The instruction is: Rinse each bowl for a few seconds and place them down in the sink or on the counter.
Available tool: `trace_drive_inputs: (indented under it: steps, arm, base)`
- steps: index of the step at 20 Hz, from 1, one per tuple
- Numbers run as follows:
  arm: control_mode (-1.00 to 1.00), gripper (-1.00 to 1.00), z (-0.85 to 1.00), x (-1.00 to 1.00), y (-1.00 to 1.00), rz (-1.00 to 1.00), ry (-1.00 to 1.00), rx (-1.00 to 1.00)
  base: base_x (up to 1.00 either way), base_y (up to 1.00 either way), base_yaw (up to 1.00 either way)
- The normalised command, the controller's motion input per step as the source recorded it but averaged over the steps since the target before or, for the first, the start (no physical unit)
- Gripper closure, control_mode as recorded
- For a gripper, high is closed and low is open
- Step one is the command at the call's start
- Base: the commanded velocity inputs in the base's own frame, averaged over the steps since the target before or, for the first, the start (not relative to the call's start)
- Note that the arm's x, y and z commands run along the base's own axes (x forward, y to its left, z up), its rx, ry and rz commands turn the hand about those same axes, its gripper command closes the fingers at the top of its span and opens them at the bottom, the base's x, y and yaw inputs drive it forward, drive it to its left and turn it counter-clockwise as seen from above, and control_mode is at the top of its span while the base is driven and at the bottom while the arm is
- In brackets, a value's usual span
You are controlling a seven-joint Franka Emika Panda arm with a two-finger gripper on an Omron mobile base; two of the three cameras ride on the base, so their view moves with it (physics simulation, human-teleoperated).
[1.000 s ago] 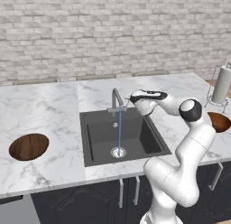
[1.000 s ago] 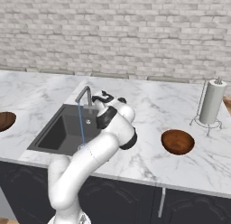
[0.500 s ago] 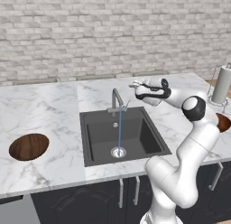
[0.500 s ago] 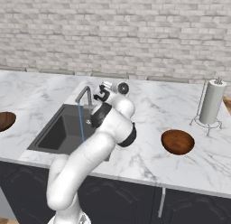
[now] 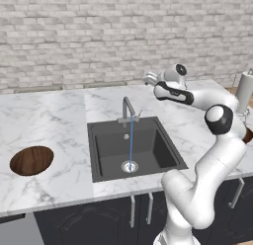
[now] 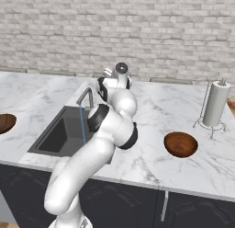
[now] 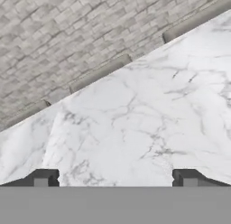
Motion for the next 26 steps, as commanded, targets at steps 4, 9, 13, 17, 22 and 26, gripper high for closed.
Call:
trace_drive_inputs:
  steps: [4,9,13,17,22,26]
  arm:
    - [-1.0,-1.0,0.31,-0.21,-0.27,-0.12,0.34,-0.02]
    - [-1.0,-1.0,0.19,-0.27,-0.38,-0.12,0.33,-0.03]
    - [-1.0,-1.0,0.03,-0.36,-0.35,-0.12,0.28,-0.06]
    - [-1.0,-1.0,0.0,-0.48,-0.19,-0.07,0.21,-0.11]
    - [-1.0,-1.0,0.0,-0.8,-0.02,0.0,0.05,-0.16]
    - [-1.0,-1.0,0.0,-1.0,-0.06,-0.02,-0.07,-0.07]
  base:
    - [0.0,0.0,0.0]
    - [0.0,0.0,0.0]
    - [0.0,0.0,0.0]
    - [0.0,0.0,0.0]
    - [0.0,0.0,0.0]
    - [0.0,0.0,0.0]
